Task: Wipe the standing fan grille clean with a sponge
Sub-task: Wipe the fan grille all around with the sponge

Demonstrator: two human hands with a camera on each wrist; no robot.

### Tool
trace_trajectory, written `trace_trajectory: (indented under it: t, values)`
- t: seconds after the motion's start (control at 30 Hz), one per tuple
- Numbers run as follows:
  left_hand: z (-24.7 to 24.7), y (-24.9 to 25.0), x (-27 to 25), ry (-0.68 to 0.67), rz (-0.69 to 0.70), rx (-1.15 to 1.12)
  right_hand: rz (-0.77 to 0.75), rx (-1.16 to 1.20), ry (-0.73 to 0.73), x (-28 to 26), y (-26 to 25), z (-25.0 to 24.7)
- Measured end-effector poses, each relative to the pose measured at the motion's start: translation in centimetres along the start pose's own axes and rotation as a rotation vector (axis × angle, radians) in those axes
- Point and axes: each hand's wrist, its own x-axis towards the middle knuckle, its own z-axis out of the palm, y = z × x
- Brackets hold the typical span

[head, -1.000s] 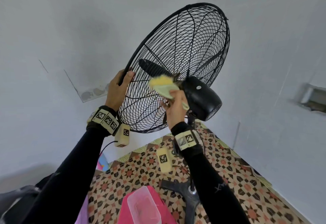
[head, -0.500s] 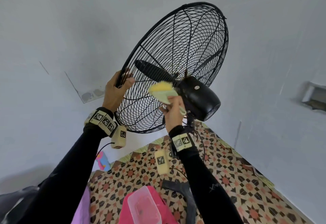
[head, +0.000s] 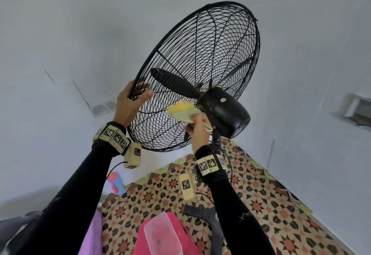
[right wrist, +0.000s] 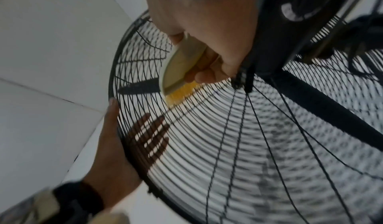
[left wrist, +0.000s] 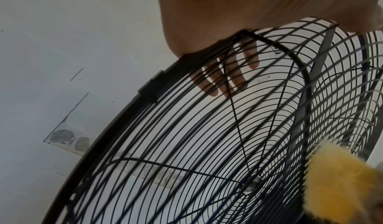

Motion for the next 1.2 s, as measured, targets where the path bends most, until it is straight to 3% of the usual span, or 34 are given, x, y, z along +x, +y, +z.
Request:
trace_trajectory:
  t: [0.1,0.2,0.4,0.57,0.67,0.8,0.97,1.1,1.2]
  values:
    - [0.1,0.0,-0.1,-0.002,0.001,-0.005,-0.109,0.105,-0.006,1.7,-1.9,-0.5]
    - [0.2,-0.1,-0.2,0.014,0.011,-0.012,-0.029,0.348,0.055,2.8,-2.2,0.1]
    - [0.0,-0.5,0.0,0.019,-0.013,-0.017,0.039,0.101,-0.019,1.1,0.9,-1.0]
    - [0.2,-0.2,-0.1,0.009,0.003,-0.026,0.003,0.330,0.022,3.5,-2.0,-1.2]
    - [0.1,-0.3,-0.1,0.017,-0.005,-0.025,0.055,0.279,0.069,3.3,-0.7,-0.2]
    - [0.0,-0.5,-0.1,0.014,-0.008,-0.023,0.105,0.181,0.010,2.2,0.2,-1.5]
    - [0.4,-0.2,-0.2,0.013,0.002,-0.025,0.040,0.361,0.081,4.1,-2.3,-1.4]
    - [0.0,-0.5,-0.2,0.018,-0.012,-0.034,0.100,0.107,0.043,2.7,-1.2,-1.1]
    - [0.2,-0.3,-0.3,0.014,-0.012,-0.027,0.037,0.037,0.027,2.7,-1.9,-2.3]
